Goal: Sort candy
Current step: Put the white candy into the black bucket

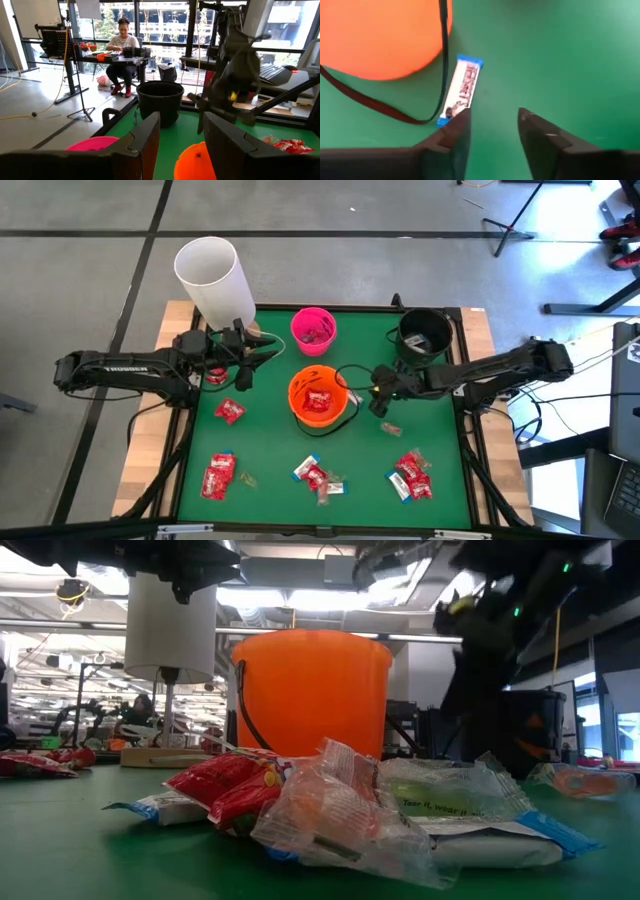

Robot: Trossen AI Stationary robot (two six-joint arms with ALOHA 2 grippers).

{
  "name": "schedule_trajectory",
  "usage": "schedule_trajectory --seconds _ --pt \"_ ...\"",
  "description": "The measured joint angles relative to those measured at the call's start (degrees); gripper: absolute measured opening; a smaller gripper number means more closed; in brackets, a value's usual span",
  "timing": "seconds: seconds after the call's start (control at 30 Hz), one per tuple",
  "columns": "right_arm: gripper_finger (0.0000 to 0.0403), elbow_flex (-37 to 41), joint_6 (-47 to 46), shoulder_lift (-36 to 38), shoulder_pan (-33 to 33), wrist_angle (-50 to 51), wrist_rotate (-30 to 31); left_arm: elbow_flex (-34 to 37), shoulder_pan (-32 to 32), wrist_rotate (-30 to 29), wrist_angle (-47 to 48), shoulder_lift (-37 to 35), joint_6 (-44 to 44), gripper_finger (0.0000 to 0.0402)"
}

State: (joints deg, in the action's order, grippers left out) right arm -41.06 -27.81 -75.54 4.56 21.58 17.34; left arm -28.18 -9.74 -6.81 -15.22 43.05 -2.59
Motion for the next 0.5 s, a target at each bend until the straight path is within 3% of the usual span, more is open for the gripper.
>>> schedule_trajectory --seconds 0.17,0.5 --pt "0.0203 2.5 -1.12 -5.93 -1.38 -6.31 -3.91 0.0 0.0 0.0 0.2 0.0 0.11 0.0141" --pt "0.0181 2.6 -1.86 -16.54 -1.27 -13.2 -7.35 0.0 0.0 0.0 0.35 0.0 0.13 0.0141"
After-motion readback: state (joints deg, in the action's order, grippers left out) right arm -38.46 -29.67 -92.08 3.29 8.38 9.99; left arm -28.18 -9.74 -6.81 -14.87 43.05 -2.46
